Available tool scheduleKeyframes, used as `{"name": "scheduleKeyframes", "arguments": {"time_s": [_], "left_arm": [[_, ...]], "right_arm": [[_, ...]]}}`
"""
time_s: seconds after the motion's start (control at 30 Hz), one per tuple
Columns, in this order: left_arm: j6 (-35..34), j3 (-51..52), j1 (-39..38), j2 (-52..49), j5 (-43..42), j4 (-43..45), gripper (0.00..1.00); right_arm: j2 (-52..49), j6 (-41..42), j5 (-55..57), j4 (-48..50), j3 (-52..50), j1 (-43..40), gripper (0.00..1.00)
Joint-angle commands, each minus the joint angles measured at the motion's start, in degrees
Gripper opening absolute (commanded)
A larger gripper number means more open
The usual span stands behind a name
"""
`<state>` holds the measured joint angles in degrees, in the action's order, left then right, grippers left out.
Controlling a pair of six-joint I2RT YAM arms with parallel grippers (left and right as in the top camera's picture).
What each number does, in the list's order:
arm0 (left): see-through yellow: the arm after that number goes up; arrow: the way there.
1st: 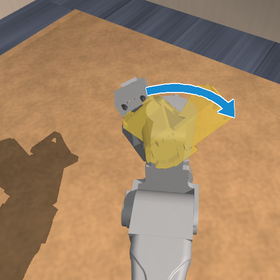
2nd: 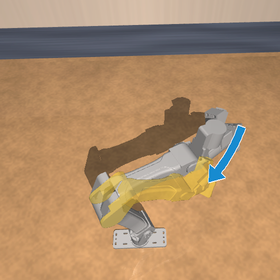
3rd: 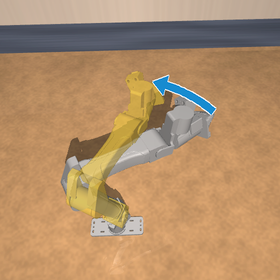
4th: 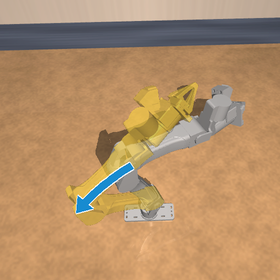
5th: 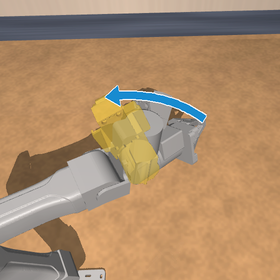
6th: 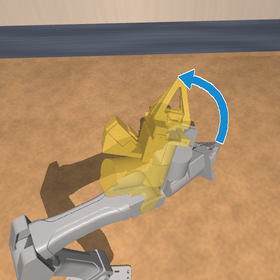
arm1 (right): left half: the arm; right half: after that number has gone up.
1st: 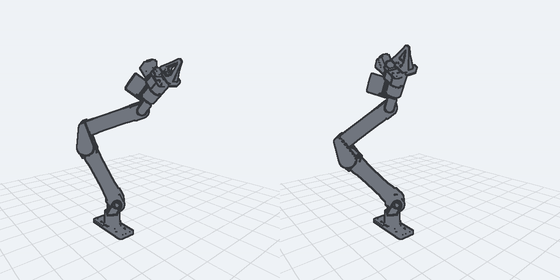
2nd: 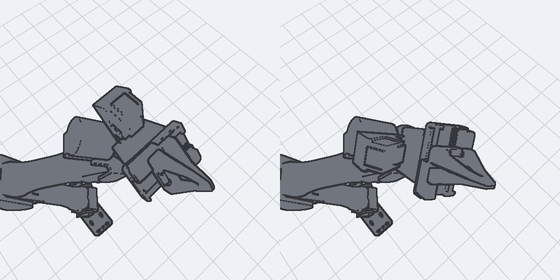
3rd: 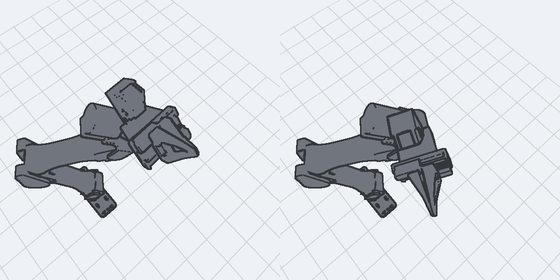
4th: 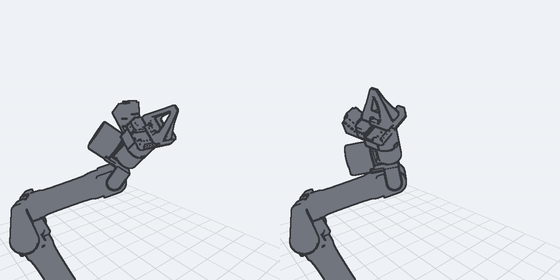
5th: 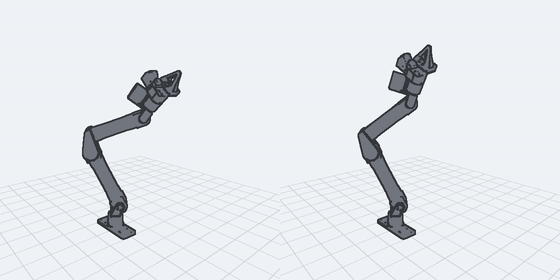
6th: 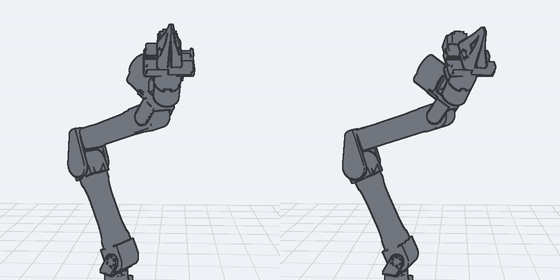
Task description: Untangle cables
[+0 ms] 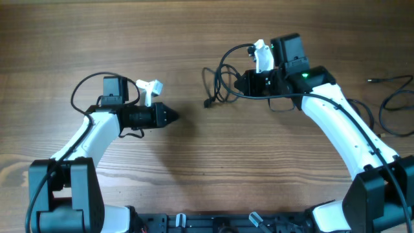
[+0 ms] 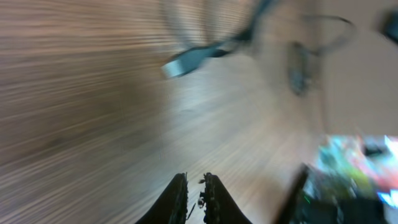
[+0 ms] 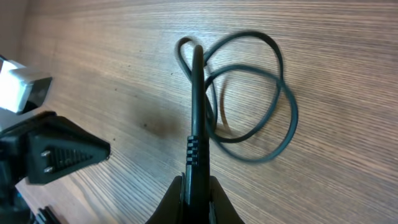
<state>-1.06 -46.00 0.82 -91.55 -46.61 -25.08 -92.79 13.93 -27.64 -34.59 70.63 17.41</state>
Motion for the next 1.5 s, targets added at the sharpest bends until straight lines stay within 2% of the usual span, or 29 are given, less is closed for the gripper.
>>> {"name": "scheduleKeyframes", "arguments": {"time_s": [0.0, 0.03, 0.07, 0.17, 0.27, 0.37, 0.5, 0.9, 0.97, 1.0, 1.07, 1.2, 1.27, 1.33, 1.4, 1.47], "left_arm": [[-17.9, -0.5, 0.0, 0.8, 19.0, 0.0, 0.09], [-17.9, -0.5, -0.2, 0.8, 19.0, 0.0, 0.15], [-17.9, -0.5, -0.6, 0.8, 19.0, 0.0, 0.29], [-17.8, -0.5, -1.5, 0.8, 16.6, 0.8, 0.54], [-9.5, -0.5, -3.8, 0.8, 2.3, 3.8, 0.61], [-8.3, -0.5, -7.1, 0.8, 1.4, 5.6, 0.62], [-8.3, -0.5, -9.2, 0.8, 1.5, 7.6, 0.62], [-8.4, -0.5, -9.4, 0.8, 1.7, 8.2, 0.64], [-8.4, -0.5, -9.4, 0.8, 1.6, 8.3, 0.66], [-8.3, -0.5, -9.3, 0.8, -0.1, 8.2, 0.61], [-5.1, -0.5, -8.4, 0.9, -7.6, 8.1, 0.6], [-4.8, -0.5, -6.4, 0.9, -9.7, 8.4, 0.59], [0.4, -0.5, -6.9, 0.9, -14.8, 8.3, 0.57], [0.8, -0.5, -7.2, 0.9, -14.4, 8.3, 0.58], [0.7, -0.5, -7.2, 0.8, -12.5, 8.1, 0.53], [0.6, -0.5, -7.2, 0.8, -10.9, 8.0, 0.38]], "right_arm": [[-0.7, 0.0, -4.9, -0.2, 0.1, -0.5, 0.04], [-0.7, -2.0, -10.1, -0.2, 0.1, -0.5, 0.04], [-0.7, -3.6, -15.4, -0.2, 0.1, -0.5, 0.04], [-0.7, -3.3, -25.2, 0.1, 0.1, -0.5, 0.04], [-0.7, 0.5, -29.5, 0.0, 0.1, -0.5, 0.04], [-0.7, 4.2, -31.0, 0.1, 0.1, 0.0, 0.04], [-0.7, 4.5, -34.2, 0.3, 0.1, 1.7, 0.04], [-0.7, 5.1, -34.4, 0.3, 0.1, 3.1, 0.04], [-0.7, 5.5, -34.3, 0.7, 0.1, 4.3, 0.04], [-0.7, 5.6, -33.1, 1.3, 0.1, 5.0, 0.04], [-0.7, 5.7, -32.8, 1.6, 0.1, 5.0, 0.04], [-0.7, 5.7, -32.8, 1.5, 0.1, 5.0, 0.04], [-0.7, 5.7, -32.8, 1.5, 0.1, 5.1, 0.04], [-0.7, 5.7, -32.8, 1.5, 0.1, 5.1, 0.04], [-0.7, 5.8, -32.8, 1.5, 0.1, 5.1, 0.04], [-0.7, 5.7, -32.8, 1.5, 0.1, 5.1, 0.04]]}}
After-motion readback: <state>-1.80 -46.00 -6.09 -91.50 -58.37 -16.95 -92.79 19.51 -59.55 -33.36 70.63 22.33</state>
